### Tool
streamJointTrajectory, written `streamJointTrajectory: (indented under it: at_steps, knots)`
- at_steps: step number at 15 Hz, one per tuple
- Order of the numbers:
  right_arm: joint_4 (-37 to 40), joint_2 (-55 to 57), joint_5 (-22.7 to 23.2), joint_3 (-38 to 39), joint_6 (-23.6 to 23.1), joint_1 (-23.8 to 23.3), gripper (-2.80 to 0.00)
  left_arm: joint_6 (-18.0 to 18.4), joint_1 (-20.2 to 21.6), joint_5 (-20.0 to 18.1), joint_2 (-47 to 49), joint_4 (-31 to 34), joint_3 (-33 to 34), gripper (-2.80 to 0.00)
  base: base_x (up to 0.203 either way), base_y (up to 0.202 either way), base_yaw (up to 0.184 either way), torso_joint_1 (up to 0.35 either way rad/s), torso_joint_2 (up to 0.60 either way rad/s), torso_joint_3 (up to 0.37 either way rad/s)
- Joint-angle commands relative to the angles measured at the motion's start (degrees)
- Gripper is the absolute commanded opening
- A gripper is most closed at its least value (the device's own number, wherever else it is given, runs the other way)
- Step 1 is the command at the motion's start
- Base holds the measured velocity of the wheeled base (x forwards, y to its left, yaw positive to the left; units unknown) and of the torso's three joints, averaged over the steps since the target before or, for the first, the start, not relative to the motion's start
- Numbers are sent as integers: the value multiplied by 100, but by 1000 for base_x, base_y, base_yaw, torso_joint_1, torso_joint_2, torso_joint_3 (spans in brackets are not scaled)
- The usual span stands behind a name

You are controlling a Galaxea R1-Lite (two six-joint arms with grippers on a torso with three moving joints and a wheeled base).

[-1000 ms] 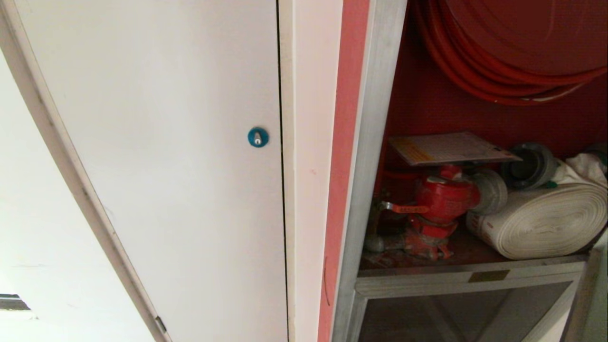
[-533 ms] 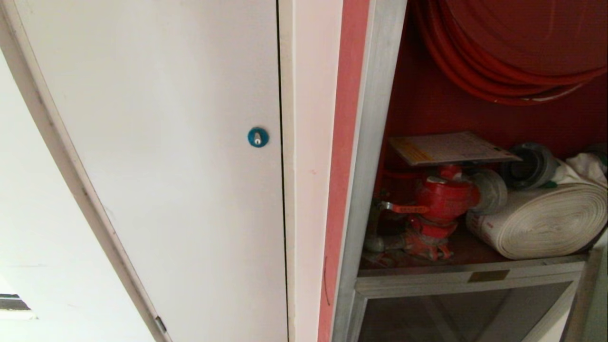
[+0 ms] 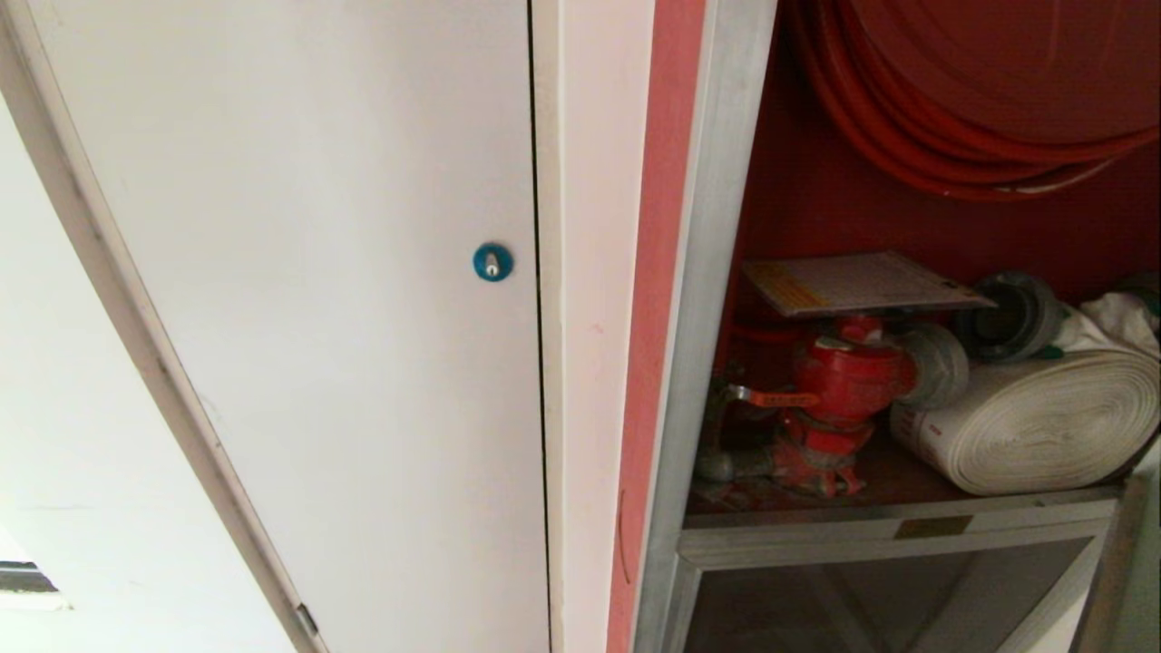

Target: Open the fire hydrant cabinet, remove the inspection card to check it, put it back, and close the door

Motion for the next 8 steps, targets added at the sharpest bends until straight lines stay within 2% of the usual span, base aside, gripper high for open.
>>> streamJointTrajectory:
  at_steps: [1, 8]
  knots:
    - [-2, 9, 3, 9, -2, 0, -280, -59, 0, -23, -2, 70, 2, -280, 0, 0, 0, 0, 0, 0]
    - [-2, 9, 3, 9, -2, 0, -280, -530, 0, -15, -2, 57, -4, -280, 0, 0, 0, 0, 0, 0]
